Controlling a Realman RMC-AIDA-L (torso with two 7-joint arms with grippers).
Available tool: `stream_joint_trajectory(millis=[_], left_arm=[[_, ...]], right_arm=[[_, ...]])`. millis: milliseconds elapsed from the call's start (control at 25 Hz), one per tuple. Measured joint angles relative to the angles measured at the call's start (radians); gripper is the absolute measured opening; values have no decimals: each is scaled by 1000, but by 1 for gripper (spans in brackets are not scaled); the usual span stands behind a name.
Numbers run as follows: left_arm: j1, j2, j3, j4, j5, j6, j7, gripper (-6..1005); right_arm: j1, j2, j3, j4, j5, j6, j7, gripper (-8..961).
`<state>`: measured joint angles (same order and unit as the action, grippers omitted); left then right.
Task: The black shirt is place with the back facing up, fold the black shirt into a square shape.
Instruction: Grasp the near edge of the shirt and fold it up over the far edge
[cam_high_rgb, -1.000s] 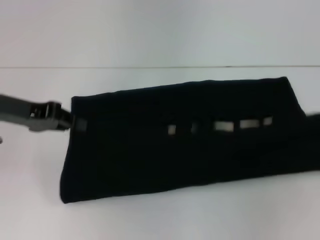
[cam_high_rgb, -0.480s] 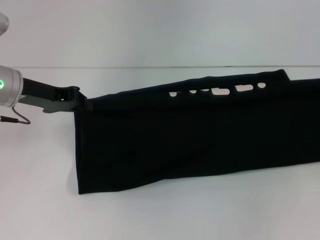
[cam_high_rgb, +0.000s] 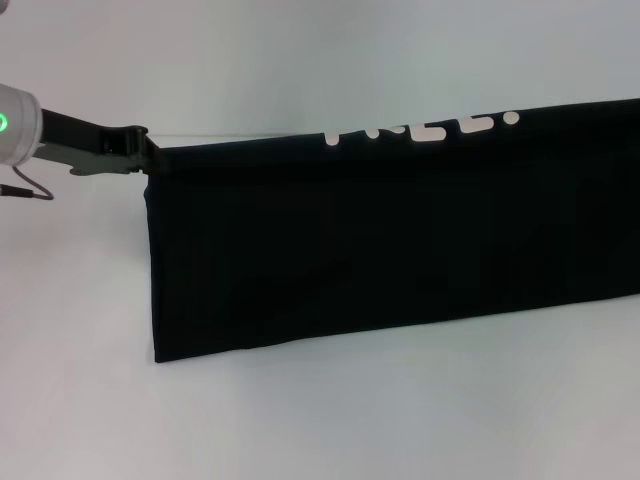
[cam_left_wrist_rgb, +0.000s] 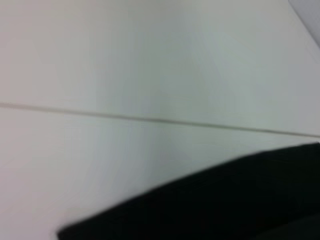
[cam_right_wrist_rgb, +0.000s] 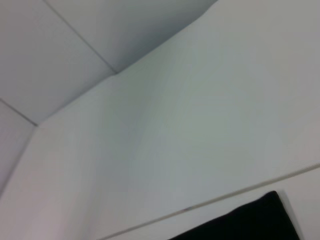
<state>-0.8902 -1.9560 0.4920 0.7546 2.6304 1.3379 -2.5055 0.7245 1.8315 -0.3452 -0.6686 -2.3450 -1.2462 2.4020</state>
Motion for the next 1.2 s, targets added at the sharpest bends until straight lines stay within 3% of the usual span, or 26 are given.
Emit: stream_joint_trajectory(millis=[200,360,680,1200], left_arm=[[16,-17,88,-5,2,-98,-52,36],[23,-28,95,-7,-5,-141,-60,36],[27,-44,98,-23,2,-219,-69,36],[28,-49,102,-59,12,-300,-107,36]], right_arm=[[20,49,-114,56,-1,202,-4,54],[33,78,-206,73,-1,357,3,55],[53,94,-278,114,-2,505,3,56],[89,109,-301,126,-2,579,3,57]])
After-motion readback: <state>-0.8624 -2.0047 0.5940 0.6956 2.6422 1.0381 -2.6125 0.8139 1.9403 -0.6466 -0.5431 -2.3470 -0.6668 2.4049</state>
